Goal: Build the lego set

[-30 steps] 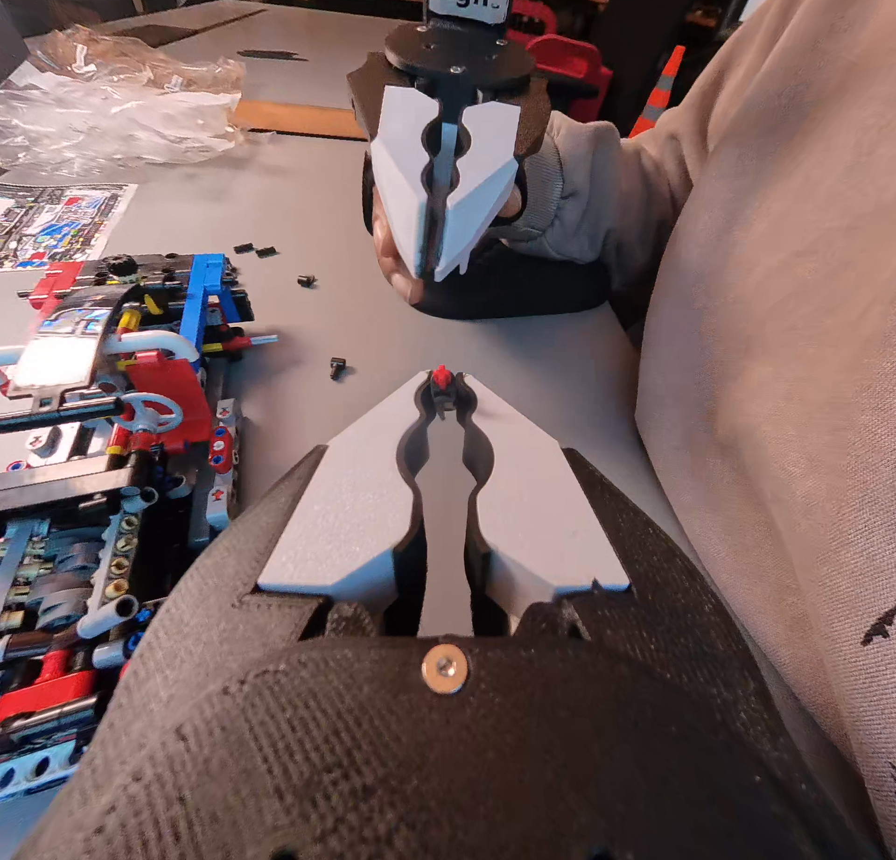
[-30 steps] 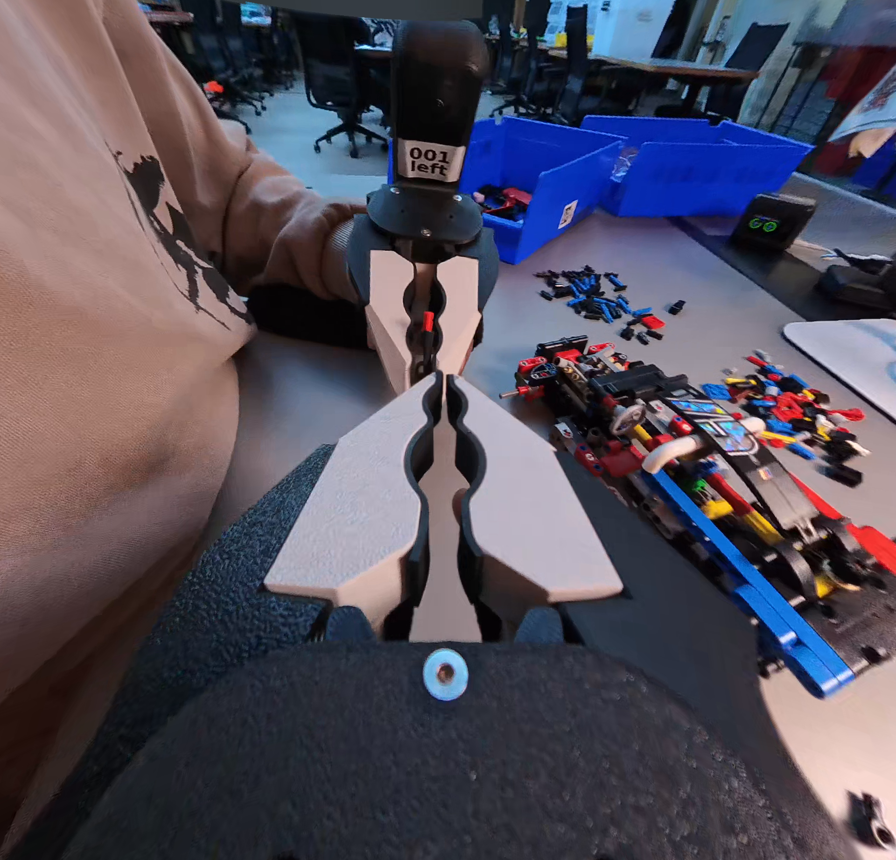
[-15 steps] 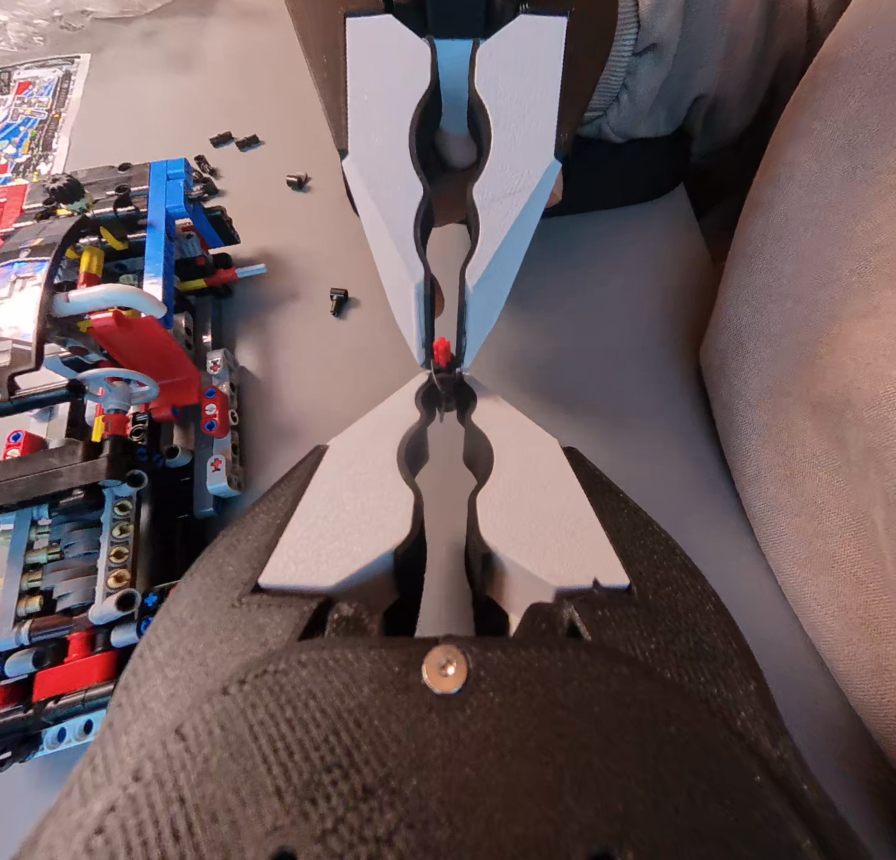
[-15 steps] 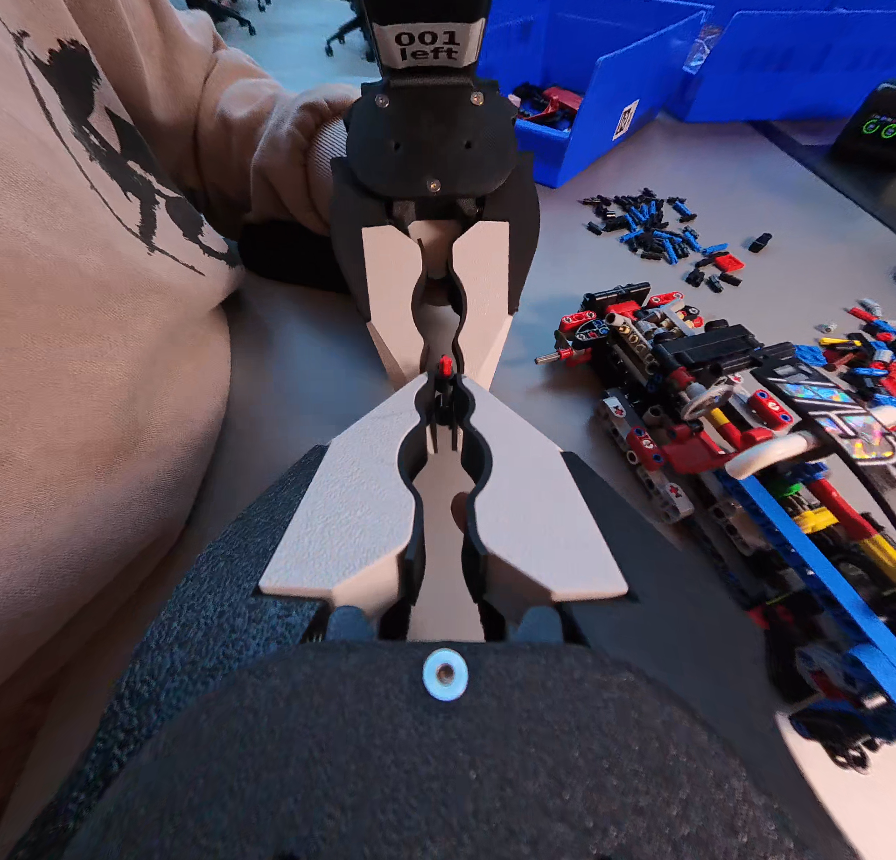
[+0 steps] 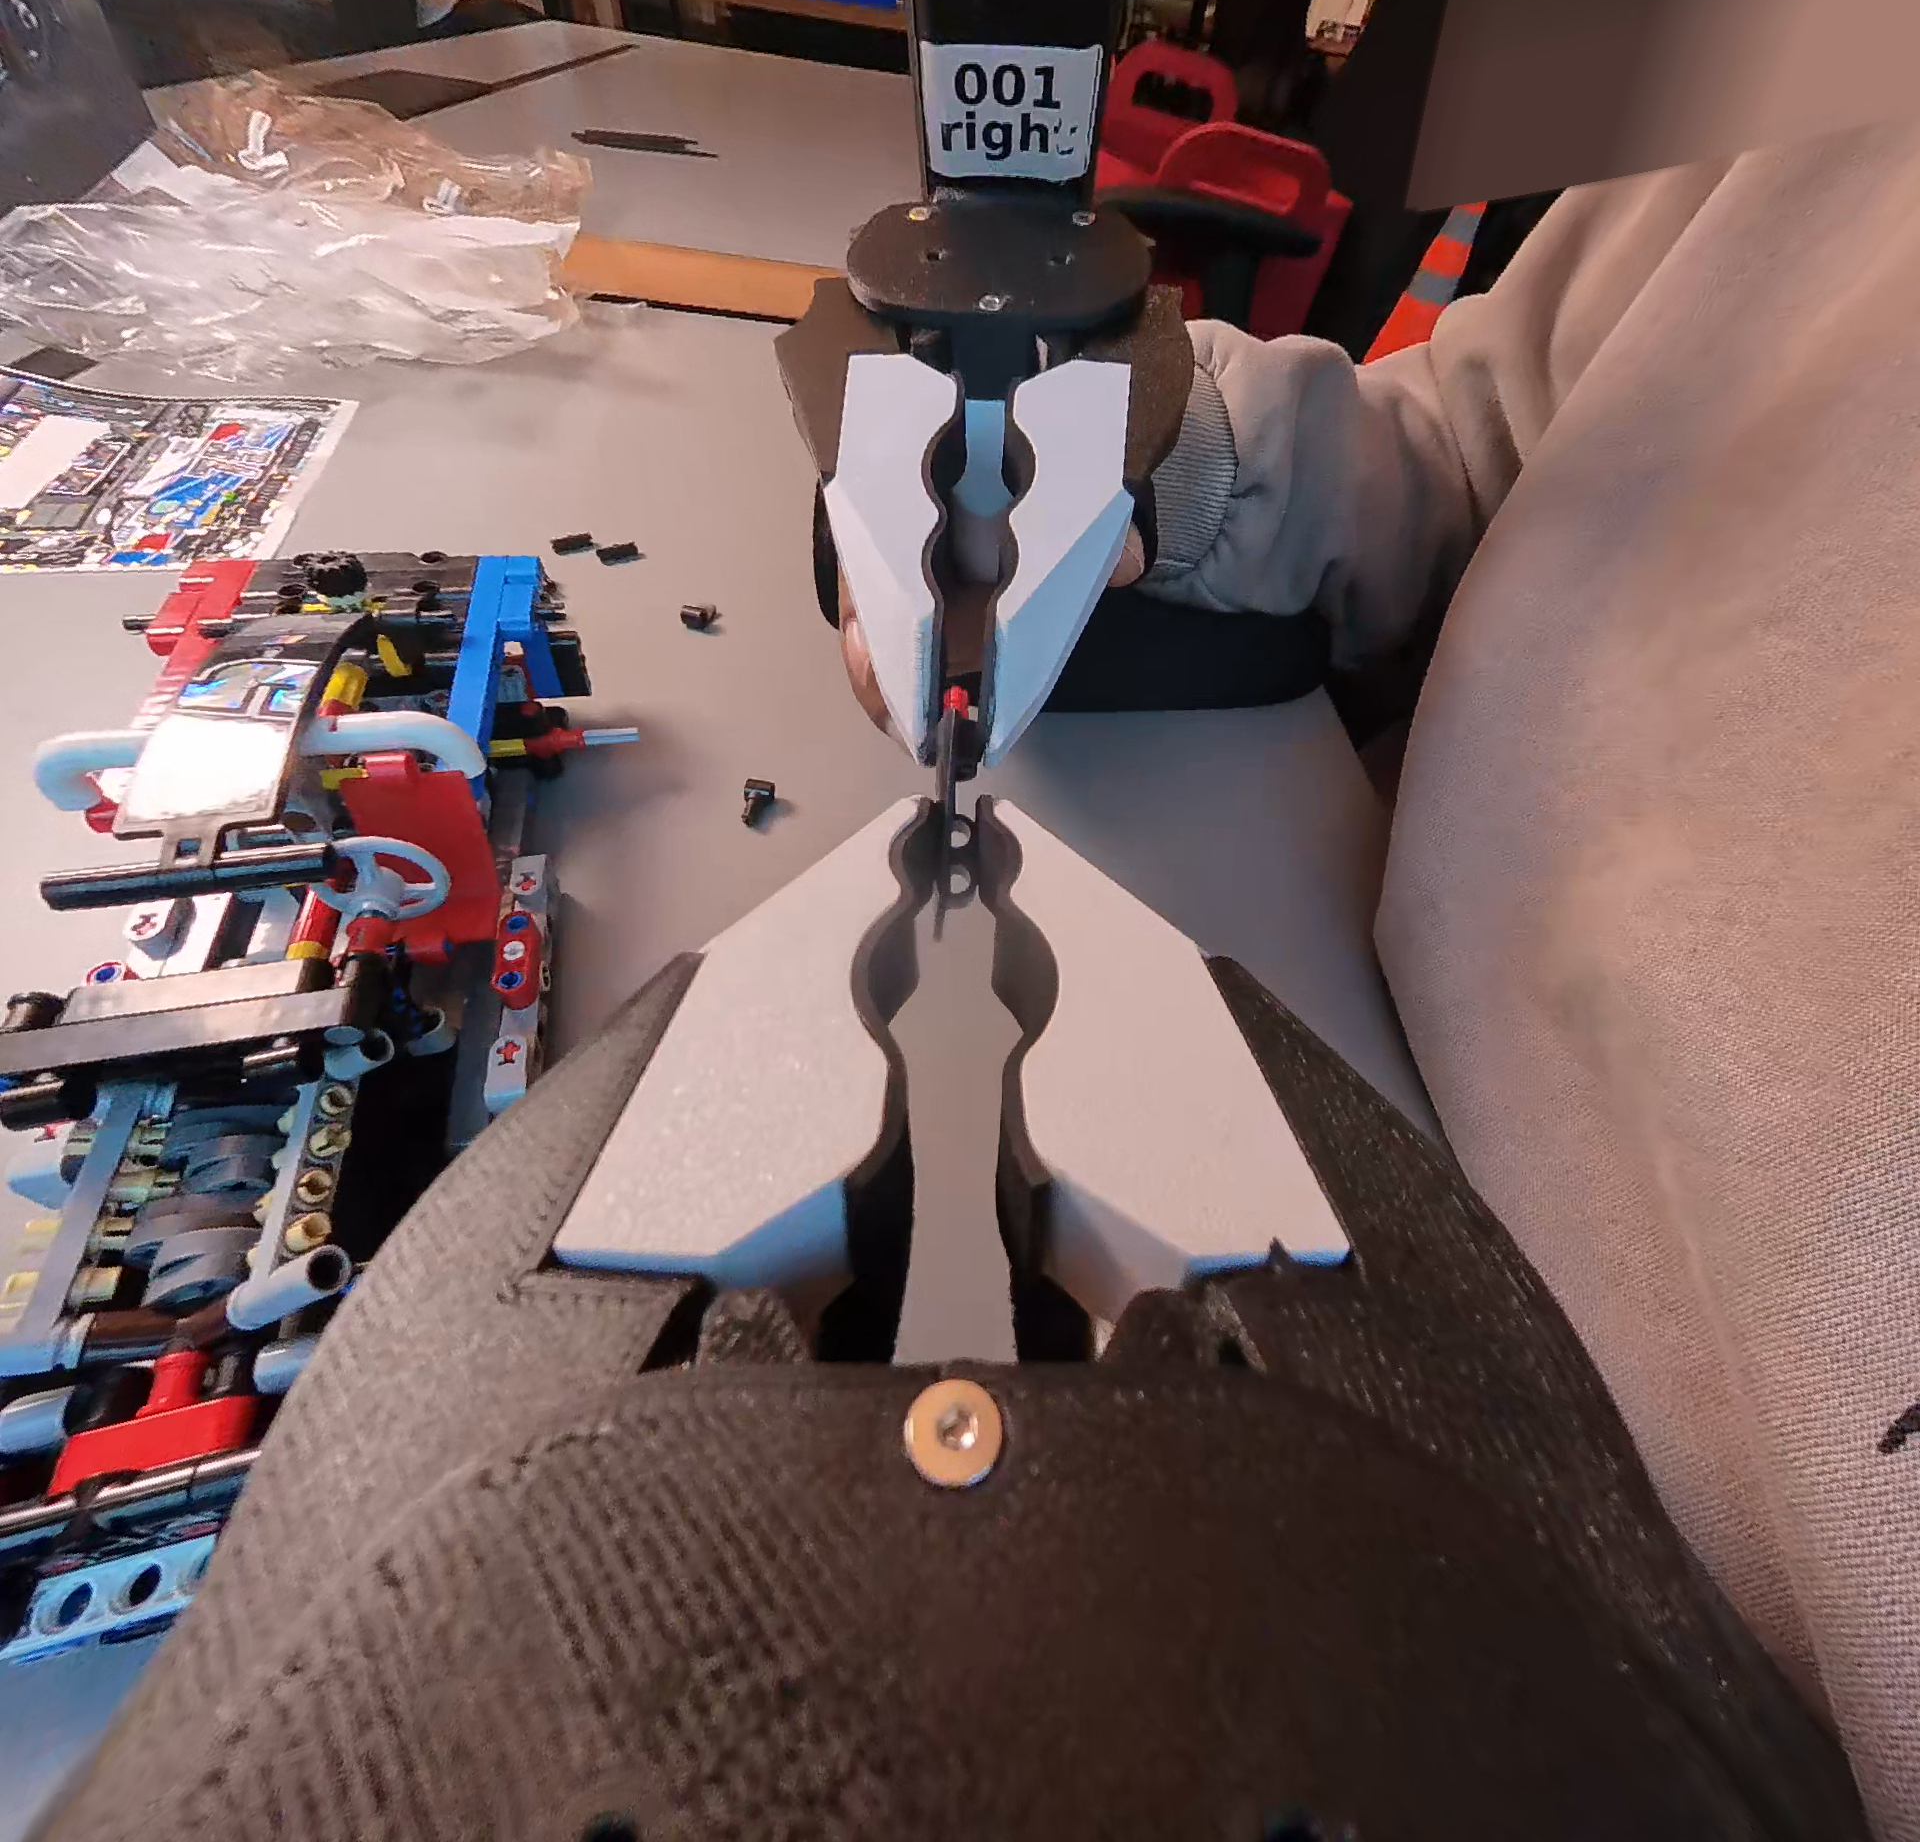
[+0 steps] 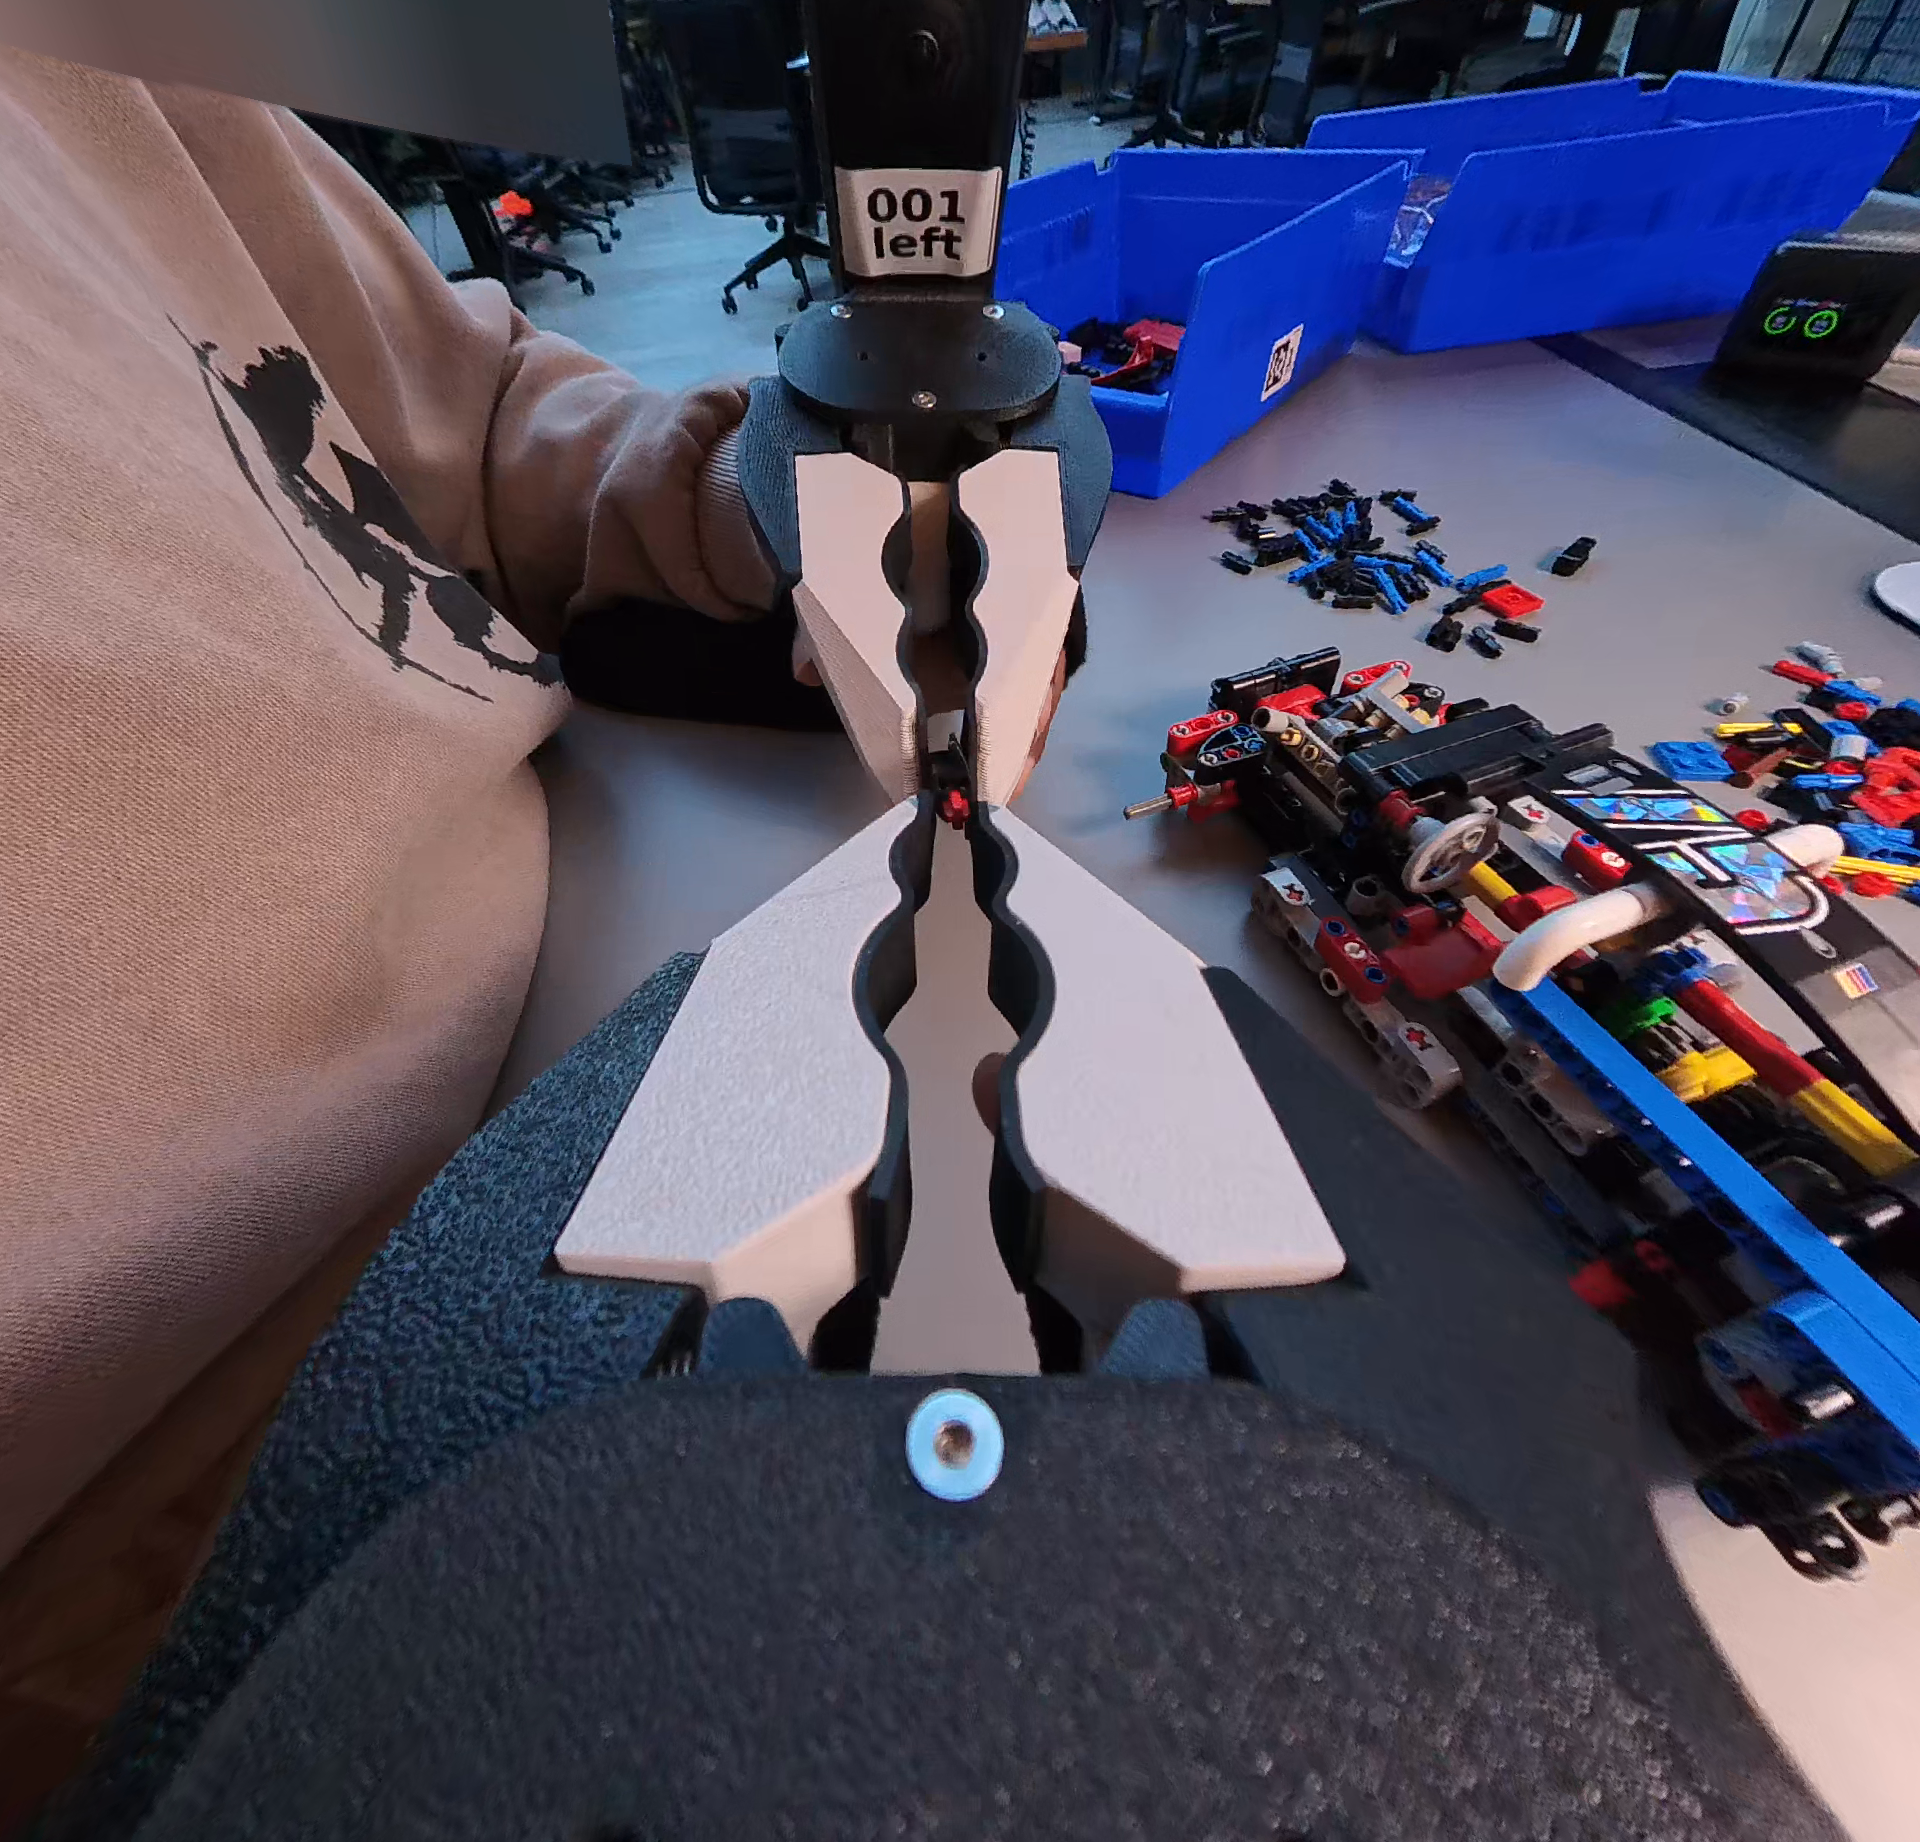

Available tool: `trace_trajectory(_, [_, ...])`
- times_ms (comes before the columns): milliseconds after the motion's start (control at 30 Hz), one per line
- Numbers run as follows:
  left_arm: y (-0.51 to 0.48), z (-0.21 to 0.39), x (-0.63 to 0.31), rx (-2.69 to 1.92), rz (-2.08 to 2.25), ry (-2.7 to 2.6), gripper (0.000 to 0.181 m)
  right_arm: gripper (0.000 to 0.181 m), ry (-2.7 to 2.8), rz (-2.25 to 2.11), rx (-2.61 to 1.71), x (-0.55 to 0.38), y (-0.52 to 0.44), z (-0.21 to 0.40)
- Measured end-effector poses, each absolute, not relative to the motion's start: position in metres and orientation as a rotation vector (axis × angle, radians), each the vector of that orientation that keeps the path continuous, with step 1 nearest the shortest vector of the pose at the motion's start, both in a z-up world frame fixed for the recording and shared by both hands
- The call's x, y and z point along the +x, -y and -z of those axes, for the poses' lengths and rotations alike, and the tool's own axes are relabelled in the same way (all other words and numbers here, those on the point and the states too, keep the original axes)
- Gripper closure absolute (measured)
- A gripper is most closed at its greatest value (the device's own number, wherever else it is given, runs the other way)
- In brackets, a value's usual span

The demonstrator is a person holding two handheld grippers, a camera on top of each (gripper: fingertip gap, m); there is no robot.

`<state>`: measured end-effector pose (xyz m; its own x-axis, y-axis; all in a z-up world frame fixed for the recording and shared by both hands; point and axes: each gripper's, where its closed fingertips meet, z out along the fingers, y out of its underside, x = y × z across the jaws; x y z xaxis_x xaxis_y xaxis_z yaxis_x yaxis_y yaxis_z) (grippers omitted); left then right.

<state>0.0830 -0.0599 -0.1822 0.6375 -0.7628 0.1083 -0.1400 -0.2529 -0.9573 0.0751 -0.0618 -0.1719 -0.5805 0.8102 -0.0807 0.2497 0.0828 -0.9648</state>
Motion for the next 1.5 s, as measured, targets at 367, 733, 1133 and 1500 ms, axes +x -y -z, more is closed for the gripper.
trace_trajectory(367, [0.062,0.189,0.083,-1.805,0.695,-0.765,0.176,0.179,1.888,-1.518,-1.032,0.080,0.059,0.172])
trace_trajectory(733, [0.064,0.196,0.083,-1.842,0.666,-0.788,0.177,0.180,1.940,-1.464,-1.032,0.079,0.062,0.181])
trace_trajectory(1133, [0.062,0.195,0.081,-1.839,0.658,-0.777,0.178,0.180,1.922,-1.477,-1.041,0.077,0.062,0.181])
trace_trajectory(1500, [0.053,0.184,0.076,-1.828,0.772,-0.618,0.176,0.164,1.775,-1.436,-1.004,0.069,0.052,0.165])
